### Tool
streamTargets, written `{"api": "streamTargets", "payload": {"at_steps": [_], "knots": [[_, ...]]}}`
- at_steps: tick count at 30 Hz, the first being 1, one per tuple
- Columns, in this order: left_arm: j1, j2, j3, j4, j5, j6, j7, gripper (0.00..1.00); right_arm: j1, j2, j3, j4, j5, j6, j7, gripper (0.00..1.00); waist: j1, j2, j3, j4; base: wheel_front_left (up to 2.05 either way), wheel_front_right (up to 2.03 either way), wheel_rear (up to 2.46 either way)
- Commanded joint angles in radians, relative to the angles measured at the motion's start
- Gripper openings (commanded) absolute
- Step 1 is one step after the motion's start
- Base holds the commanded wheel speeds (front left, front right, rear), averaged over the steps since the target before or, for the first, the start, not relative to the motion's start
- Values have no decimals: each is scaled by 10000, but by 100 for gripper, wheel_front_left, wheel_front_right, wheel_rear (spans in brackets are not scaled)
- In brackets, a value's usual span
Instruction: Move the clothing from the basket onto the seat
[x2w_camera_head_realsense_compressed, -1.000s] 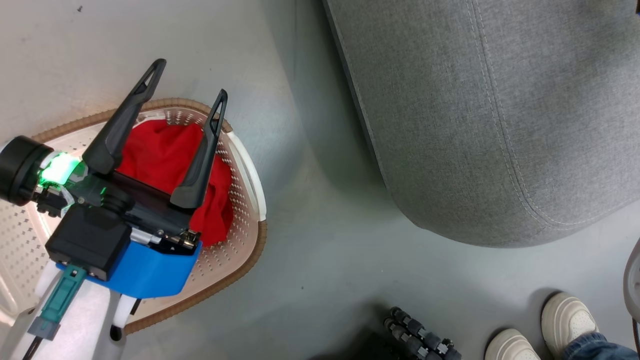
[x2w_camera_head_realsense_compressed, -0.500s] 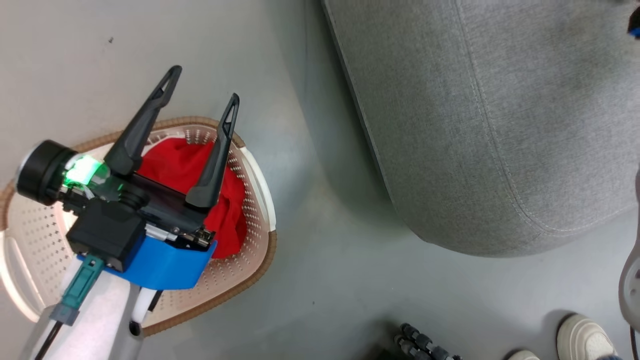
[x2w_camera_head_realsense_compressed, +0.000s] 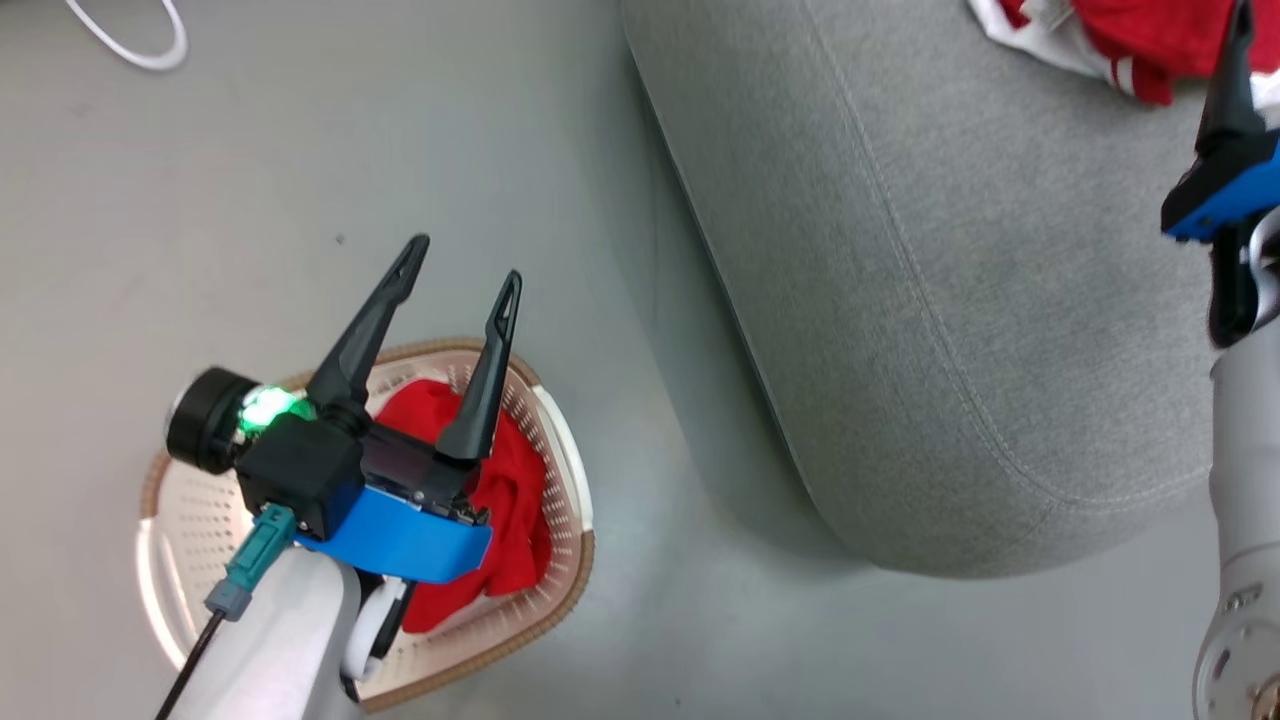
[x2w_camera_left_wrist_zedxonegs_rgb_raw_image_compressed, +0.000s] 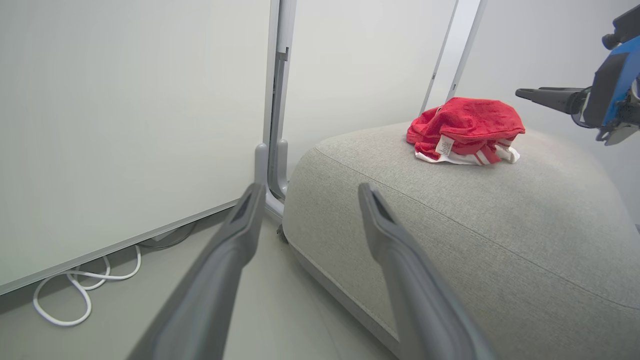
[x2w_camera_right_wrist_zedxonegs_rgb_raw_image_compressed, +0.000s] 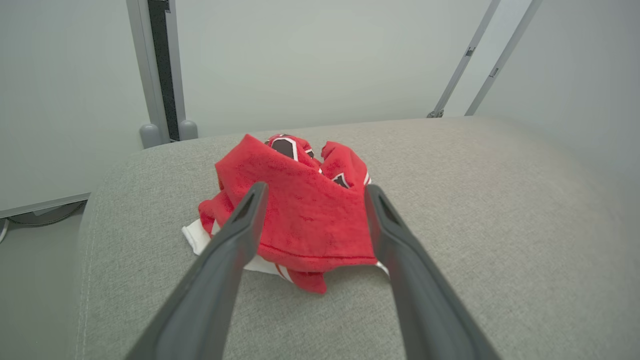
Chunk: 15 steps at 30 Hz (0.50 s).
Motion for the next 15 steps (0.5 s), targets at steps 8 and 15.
{"api": "streamTargets", "payload": {"at_steps": [8,15], "knots": [[1040,-593,604,505,-272,103,-72,100,1969,71,1340,-1054,822,1,-34,100,2,0,-2159,532,0,0,0],[1956,-986,1290,757,-280,56,-73,100,3553,258,2640,-1819,1781,1,-17,100,2,0,-3163,857,0,0,0]]}}
